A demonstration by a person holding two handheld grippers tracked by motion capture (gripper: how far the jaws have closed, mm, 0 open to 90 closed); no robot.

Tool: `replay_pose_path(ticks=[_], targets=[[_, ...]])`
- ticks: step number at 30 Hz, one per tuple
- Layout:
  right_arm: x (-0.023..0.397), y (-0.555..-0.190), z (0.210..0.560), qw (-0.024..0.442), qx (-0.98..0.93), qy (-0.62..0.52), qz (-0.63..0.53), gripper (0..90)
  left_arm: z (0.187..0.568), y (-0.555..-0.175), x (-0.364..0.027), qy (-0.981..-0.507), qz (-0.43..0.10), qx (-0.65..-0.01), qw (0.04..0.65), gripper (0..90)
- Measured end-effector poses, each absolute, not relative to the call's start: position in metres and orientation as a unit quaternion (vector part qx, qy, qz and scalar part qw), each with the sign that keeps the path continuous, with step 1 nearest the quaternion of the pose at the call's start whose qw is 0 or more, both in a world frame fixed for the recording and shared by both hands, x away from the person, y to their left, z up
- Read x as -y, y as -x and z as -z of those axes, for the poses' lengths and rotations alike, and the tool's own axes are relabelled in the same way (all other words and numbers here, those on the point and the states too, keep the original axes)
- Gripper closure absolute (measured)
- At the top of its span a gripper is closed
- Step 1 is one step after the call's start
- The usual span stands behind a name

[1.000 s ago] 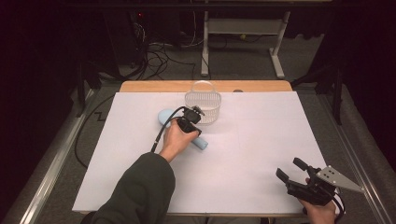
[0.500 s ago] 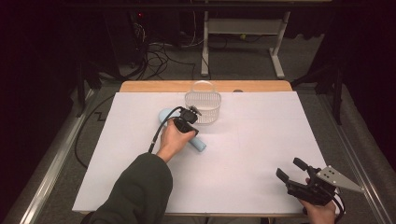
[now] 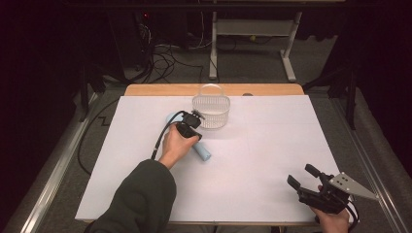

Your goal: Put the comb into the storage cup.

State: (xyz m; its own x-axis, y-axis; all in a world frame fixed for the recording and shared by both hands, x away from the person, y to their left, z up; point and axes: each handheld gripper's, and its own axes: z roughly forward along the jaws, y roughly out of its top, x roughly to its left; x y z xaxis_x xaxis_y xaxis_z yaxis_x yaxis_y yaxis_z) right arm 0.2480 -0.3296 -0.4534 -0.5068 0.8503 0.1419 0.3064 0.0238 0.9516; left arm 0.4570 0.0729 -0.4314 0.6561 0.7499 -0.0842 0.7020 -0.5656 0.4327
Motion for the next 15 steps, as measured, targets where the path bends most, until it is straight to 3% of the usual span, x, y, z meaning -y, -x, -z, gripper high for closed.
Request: replay_pose_path(ticks=[15], targets=[[0.329,-0.248,0.453,0.246,-0.671,-0.431,-0.552,18.7,0.433,-0.455,-0.084,-0.881,-0.053,-0.419,0.214,90.0]])
